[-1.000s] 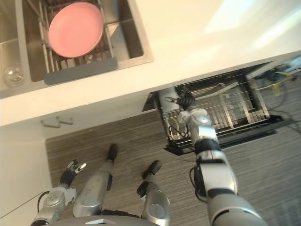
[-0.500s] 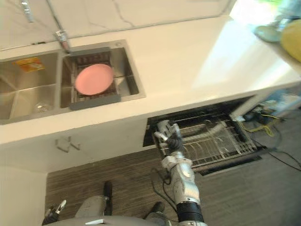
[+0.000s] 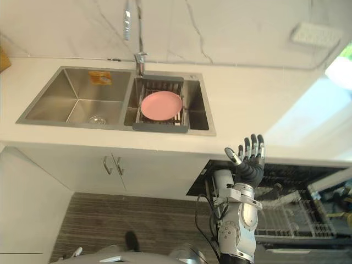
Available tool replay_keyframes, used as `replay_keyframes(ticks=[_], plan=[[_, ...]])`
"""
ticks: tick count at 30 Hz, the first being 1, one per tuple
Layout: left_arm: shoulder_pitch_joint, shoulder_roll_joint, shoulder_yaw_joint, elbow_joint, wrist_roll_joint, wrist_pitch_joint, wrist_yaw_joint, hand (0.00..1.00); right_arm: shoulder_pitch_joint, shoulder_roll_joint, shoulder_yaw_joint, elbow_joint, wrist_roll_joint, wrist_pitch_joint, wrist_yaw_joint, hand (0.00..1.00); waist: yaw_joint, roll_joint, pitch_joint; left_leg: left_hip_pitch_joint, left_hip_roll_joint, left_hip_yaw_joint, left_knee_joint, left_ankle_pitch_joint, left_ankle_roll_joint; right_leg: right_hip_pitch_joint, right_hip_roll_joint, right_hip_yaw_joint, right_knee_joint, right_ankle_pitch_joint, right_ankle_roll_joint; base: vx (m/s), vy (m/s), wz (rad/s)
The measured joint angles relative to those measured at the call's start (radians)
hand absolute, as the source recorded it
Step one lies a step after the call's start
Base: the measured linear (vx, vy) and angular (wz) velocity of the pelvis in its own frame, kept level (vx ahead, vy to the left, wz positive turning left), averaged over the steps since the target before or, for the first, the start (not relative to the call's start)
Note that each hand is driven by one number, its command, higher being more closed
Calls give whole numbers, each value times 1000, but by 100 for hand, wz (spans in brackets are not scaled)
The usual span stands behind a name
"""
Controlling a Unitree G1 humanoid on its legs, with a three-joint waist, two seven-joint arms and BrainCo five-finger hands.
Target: Walk over to the sink, pick up the cup, carry it to the dishwasher, place the cup inside the dishwasher, then close the dishwasher door
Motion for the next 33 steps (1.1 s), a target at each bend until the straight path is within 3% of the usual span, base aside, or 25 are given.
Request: replay_keyframes(ticks=[1, 3, 4, 5, 6, 8, 11, 17, 19, 22, 25, 27, 29, 30, 33], plan=[[-17, 17, 0, 12, 3, 12, -6, 0, 17, -1, -8, -44, 1, -5, 0, 0, 1, -32, -10, -13, -15, -21, 0, 4, -6, 0, 45, 69, -81, -4, -5, 51, -116, 110], [-29, 32, 2, 24, 5, 37, -14, 0, 19, -9, -14, -59, 12, -17, 0, 0, 5, -55, -18, -12, -43, -41, 0, 7, -10, 5, 50, 78, -164, 18, -20, 46, -79, 74], [-30, 32, 0, 25, 23, 46, -22, 0, 18, -11, -26, -58, 27, -17, -1, 0, 1, -50, -21, -2, -53, -43, 0, 9, -10, 15, 43, 74, -178, 41, 0, 91, -61, 57], [-25, 14, 0, 25, 29, 47, -29, 0, 9, -11, -38, -58, 39, -16, -5, 0, 16, -30, -27, 4, -53, -39, 0, 13, -16, 21, 45, 74, -188, 42, -1, 70, -31, 33], [-23, 14, 0, 25, 31, 47, -32, 0, 5, -11, -36, -58, 40, -16, -5, 0, 15, -25, -31, 2, -51, -38, 0, 13, -16, 21, 47, 76, -193, 45, -4, 58, -36, -1], [-7, -3, -1, 25, 31, 55, -48, 0, 5, -10, -37, -59, 60, -9, -6, 0, 10, 11, -33, -10, -45, -29, -1, 13, -16, 19, 56, 79, -226, 66, -5, 15, -31, -12], [0, -13, 1, 25, 33, 62, -65, 0, 13, -8, -36, -59, 68, 11, -10, 0, 8, 25, -41, -6, -31, 2, -1, 8, -12, 32, 70, 103, -270, 90, -8, 36, -35, -31], [1, -16, 10, 25, 40, 62, -62, 0, 34, -3, -37, -79, 66, 12, -53, 0, 5, 17, -52, 10, -16, 39, 25, -20, -10, 68, 83, 136, -306, 100, -8, 65, -55, -21], [-7, -25, 23, 22, 40, 59, -61, 0, 61, 17, -34, -151, 66, 11, -88, 0, 9, 20, -41, -93, 39, 46, 281, -136, -25, 67, 89, 135, -308, 105, -9, 68, -61, -2], [-7, -48, 64, 18, 39, 54, -61, 0, 79, 30, -33, -232, 68, 8, -114, 0, 12, 30, -10, -212, 121, 44, 603, -195, -52, 102, 109, 139, -304, 94, -16, 1, -25, -6], [-7, -69, 90, 17, 19, 61, -64, 0, 74, 34, -36, -259, 66, -6, -140, 0, 21, 47, -8, -186, 112, 33, 578, -231, -109, 116, 105, 172, -306, 86, -20, 29, 45, -19], [-7, -82, 93, 11, 21, 61, -65, 0, 74, 37, -30, -259, 63, -10, -163, 0, 39, 49, -6, -153, 81, 4, 511, -236, -118, 101, 98, 218, -306, 86, -20, 6, 89, -43], [-2, -97, 99, -3, 21, 56, -60, 0, 73, 35, -11, -265, 58, -11, -178, 0, 55, 59, -2, -137, 64, -48, 490, -284, -153, 82, 102, 268, -306, 86, -20, -28, 64, -54], [-2, -103, 100, -9, 21, 51, -59, 0, 70, 32, -2, -265, 58, -11, -179, 0, 59, 64, 1, -123, 62, -46, 474, -309, -145, 81, 104, 281, -307, 85, -19, -23, 105, -58], [7, -99, 88, -13, 23, 30, -58, 0, 69, 32, 51, -291, 57, -19, -184, 0, 61, 58, 0, -83, 44, 20, 428, -318, -68, 63, 92, 362, -273, 78, 7, 38, 122, -54]])
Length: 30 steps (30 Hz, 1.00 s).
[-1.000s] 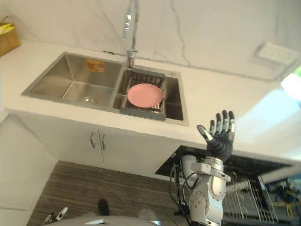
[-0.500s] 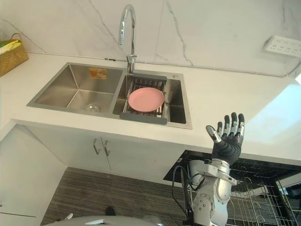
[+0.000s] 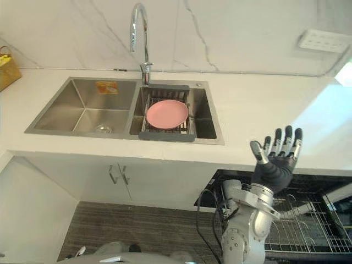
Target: Walk over to the sink, pick up the cup, carry it to the dishwasher, place the cup inside the dishwasher, then close the dishwasher door
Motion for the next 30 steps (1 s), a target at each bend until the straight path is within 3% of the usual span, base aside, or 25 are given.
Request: replay_keyframes(ticks=[3, 7, 9, 10, 11, 12, 13, 15, 16, 17, 19, 23, 30], plan=[[0, 3, -1, 2, -2, 0, 0, 0, -2, -2, -2, -9, 0, -17, 1, 0, 1, -5, -26, 24, -22, 46, -37, -6, 19, -21, -12, 45, 23, -13, 21, 77, 82, -43], [-33, 29, -13, 35, -2, 0, -3, 0, -7, -4, -19, 25, 0, -14, 1, 0, -24, -15, -49, 81, -42, 57, -90, 9, 59, -77, -4, 70, 154, -38, 42, 171, 43, -19], [-56, 45, -17, 45, -2, 0, -8, 0, -49, -3, -19, 70, -1, -13, 2, 0, -29, -23, -50, 111, -41, 53, -107, 13, 67, -174, 12, 58, 350, -56, 121, 211, 0, -30], [-68, 64, -27, 45, -3, 0, -12, 0, -81, 0, -14, 99, -4, -13, 2, 0, -37, -48, -38, 137, -45, 50, -120, 12, 69, -237, 6, 27, 490, -42, 158, 104, -31, -27], [-72, 74, -37, 46, -2, -1, -13, 0, -96, 0, -11, 121, -21, -14, 2, 0, -43, -54, -33, 154, -45, 47, -123, 13, 69, -256, 0, 8, 547, -30, 148, 133, -51, -25], [-74, 90, -49, 51, -2, 1, -16, 0, -111, -1, -8, 163, -45, -14, 3, 0, -51, -60, -29, 176, -39, 42, -126, 13, 69, -273, -16, -43, 601, -20, 111, 125, -58, -36], [-79, 98, -45, 50, -3, 4, -15, 0, -115, 0, 0, 189, -61, -14, 3, 0, -45, -76, -47, 174, -38, 37, -122, 13, 68, -289, -34, -88, 575, -54, 54, 135, -100, -46], [-93, 111, -44, 51, -4, 19, -23, 0, -124, -1, 1, 192, -74, -15, 8, 0, -47, -91, -49, 163, -37, -8, -113, 1, 56, -296, -47, -120, 411, -61, 0, 97, -125, -31], [-104, 116, -43, 48, -3, 26, -31, 0, -122, -1, -4, 191, -78, -16, 7, 0, -55, -96, -50, 151, -35, -22, -96, -14, 49, -291, -56, -128, 295, -13, -25, 79, -120, 6], [-118, 118, -44, 50, -1, 36, -38, 0, -116, -3, -10, 193, -78, -15, 7, 0, -67, -103, -49, 139, -23, -43, -60, -32, 38, -273, -49, -138, 256, 22, 22, 133, -192, 24], [-123, 89, -48, 37, 1, 41, -48, 0, -86, -5, -24, 183, -77, -15, 7, 0, -73, -57, -38, 146, 14, -101, -49, -53, 20, -223, -7, -155, 187, 46, 11, 119, -166, 3], [-121, 53, -39, 32, 3, 60, -36, 0, -39, -2, -23, 102, -58, 8, 11, 0, -72, -23, -45, 177, 43, -97, -77, -56, 4, -170, 25, -170, 121, 62, 1, 55, -63, -5], [-123, 60, -41, 37, 63, 58, 21, 0, -46, -3, -19, 76, -59, 28, 21, 0, -48, -23, -59, 213, 45, -119, -116, -34, -5, -105, 30, -197, 58, 70, 2, 81, -5, 14]])
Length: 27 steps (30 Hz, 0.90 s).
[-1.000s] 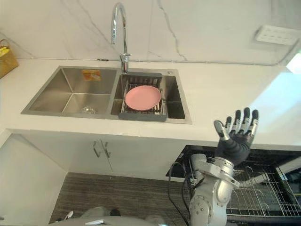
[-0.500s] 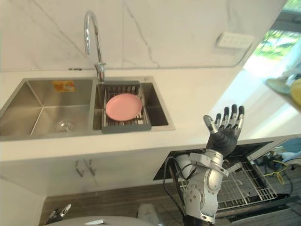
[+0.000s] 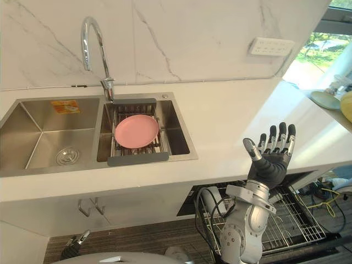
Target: Walk over to the sink, pick up the cup, carry it to the dishwasher, place the cup inside the dishwasher, then close the dishwasher door
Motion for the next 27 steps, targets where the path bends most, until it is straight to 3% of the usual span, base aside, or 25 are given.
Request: replay_keyframes(ticks=[2, 3, 4, 5, 6, 8, 9, 10, 11, 12, 14, 18, 21, 24, 27], plan=[[4, 16, 6, 2, 22, -10, 31, 0, -8, -3, 9, -1, 2, 15, 3, 0, 2, -18, 22, -124, 26, 0, 289, -4, -7, 41, -9, -12, -35, -25, -9, 48, -46, 23], [7, 12, 6, 2, 23, -10, 41, 0, -8, -8, 11, -7, 2, 16, 5, 0, 2, -11, 25, -167, 45, -1, 379, 0, -12, 53, -2, -15, -43, -26, -11, 80, -28, 15], [12, 5, 10, 2, 21, -10, 48, 0, -10, -17, 16, -10, 2, 18, 11, 0, 6, -1, 40, -231, 85, 4, 535, 22, -57, 95, 6, -18, -65, -21, -25, 73, 13, 9], [13, 7, 18, 4, 19, -9, 48, 0, -11, -18, 16, -8, 2, 21, 12, 0, 10, -3, 45, -247, 97, 5, 578, 24, -70, 115, 5, -20, -78, -19, -28, 140, 83, 2], [20, 1, 33, 14, 11, -4, 47, 0, -16, -18, 6, 5, 1, 23, 11, 0, 28, -2, 45, -248, 105, 8, 551, -30, -61, 143, -8, -23, -85, -16, -21, 112, 114, -3], [26, 0, 35, 14, 13, -2, 47, 0, -36, -21, -20, 22, 0, 26, 9, 0, 36, -6, 44, -253, 99, 16, 347, -33, -60, 152, -46, -30, -84, -22, 7, 90, 128, 7], [33, -11, 38, 14, 14, -4, 45, 0, -34, -28, -29, 25, -1, 25, 8, 0, 30, 2, 46, -247, 98, 23, 194, 95, -63, 160, -61, -38, -89, -35, 31, 105, 194, 19], [45, -5, 43, 10, 14, -6, 48, 0, -22, -28, -20, 40, -1, 32, 4, 0, 33, -14, 38, -214, 42, 43, 117, 117, -52, 166, -100, -33, -108, -35, 33, 127, 202, 21], [52, -1, 42, 9, 15, -7, 49, 0, -23, -29, -16, 36, -1, 35, 5, 0, 32, -16, 31, -212, 25, 47, 95, 127, -42, 170, -113, -34, -118, -31, 35, 192, 231, 14], [49, 3, 41, -1, 14, -8, 50, 0, -36, -35, -15, 31, -1, 35, 5, 0, 32, -36, 36, -217, 9, 55, 96, 136, -14, 171, -127, -33, -140, -20, 38, 149, 164, 11], [38, 3, 43, -6, 14, -9, 52, 0, -53, -36, -13, 30, -1, 35, 4, 0, 49, -40, 54, -235, 6, 59, 123, 121, 11, 170, -131, -32, -159, 10, 55, 103, 135, 1], [39, 2, 53, -6, 12, -8, 43, 0, -52, -35, -3, -25, 0, 36, 8, 0, 49, -44, 53, -222, 3, 83, 117, 98, 7, 163, -138, -22, -159, 23, 68, 44, 47, -17], [40, 6, 62, 4, 13, -8, 37, 0, -46, -35, -6, -44, 1, 34, 15, 0, 40, -61, 43, -214, -10, 106, 98, 82, -4, 154, -154, -5, -155, -8, 58, 19, 17, -29], [38, 29, 8, 14, 14, -9, 38, 0, -41, -36, -30, -30, -1, 33, 4, 0, 28, -66, 19, -216, -26, 100, 87, 79, -3, 120, -165, -1, -119, -36, 39, 68, 34, 7], [23, 57, -47, 43, 16, -16, 37, 0, -47, -39, -41, 22, -1, 23, -5, 0, 20, -59, 12, -214, -31, 83, 83, 84, 9, 81, -162, 3, -33, -31, 44, 78, 53, 14]])
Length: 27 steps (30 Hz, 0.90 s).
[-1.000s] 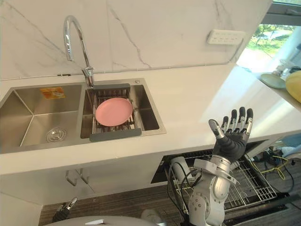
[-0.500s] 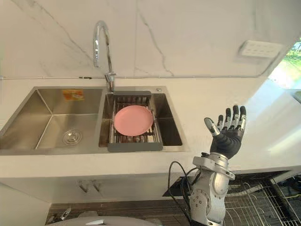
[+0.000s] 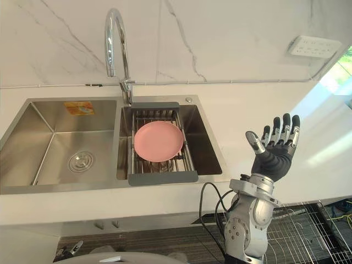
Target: Walk over to the sink, pick up the cup, carry it to the dishwasher, place the cup inside the dishwasher, then close the dishwasher door
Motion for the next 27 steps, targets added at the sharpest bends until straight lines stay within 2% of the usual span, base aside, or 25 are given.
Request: replay_keyframes(ticks=[3, 6, 10, 14, 18, 20, 24, 25, 27], plan=[[-2, 11, -2, 1, 0, -1, -1, 0, -34, 0, 0, 37, -5, 0, -7, 0, -4, -14, -7, 4, 0, -3, -8, 4, 8, -28, 4, 14, 40, 12, -13, 57, 45, -3], [-5, 22, -18, 1, 0, -1, -8, 0, -61, 1, 2, 70, -18, 0, -6, 0, -4, -21, -12, 30, 1, -27, -30, 5, 10, -30, 12, 15, 48, 50, -20, 36, 67, -16], [-4, 36, -31, 2, 33, 1, -27, 0, -70, 1, 11, 116, -19, 0, -6, 0, -12, -29, -24, 46, 2, -4, -65, 15, 24, -50, 10, 11, 29, 97, -31, -18, 82, -26], [-11, 36, -36, 2, 58, 10, -27, 0, -67, 0, 11, 144, -18, 1, -3, 0, -26, -18, -18, 40, 3, 12, -87, 35, 34, -70, 11, 16, -5, 154, -50, -80, 78, -31], [-28, 38, -40, -2, 57, 23, -25, 0, -43, 2, 9, 138, -17, 1, 8, 0, -33, -9, -17, 39, 13, 8, -127, 62, 30, -101, 17, 25, 20, 177, -61, -126, 18, -2], [-31, 37, -33, -3, 56, 38, -18, 0, -25, 5, 23, 125, -17, 10, 17, 0, -23, -6, -14, 53, 27, -1, -157, 76, 8, -98, 32, 25, 24, 180, -59, -103, -65, 10], [-23, 32, -17, -4, 56, 40, -17, 0, -16, 7, 70, 68, -18, 30, 51, 0, -7, -9, -17, 52, 55, -25, -181, 98, -27, -58, 64, 12, -21, 178, -56, -61, -134, 12], [-19, 26, -3, -4, 56, 40, -15, 0, -12, 5, 81, 53, -19, 41, 63, 0, 4, -12, -23, 59, 62, -29, -205, 110, -43, -48, 74, 8, -45, 176, -52, -33, -132, 8], [-12, 23, 12, -2, 56, 40, 2, 0, -13, -4, 87, 56, -20, 62, 81, 0, 15, -21, -29, 77, 65, -45, -252, 150, -61, -19, 83, -15, -81, 157, -27, 6, -201, 19]])
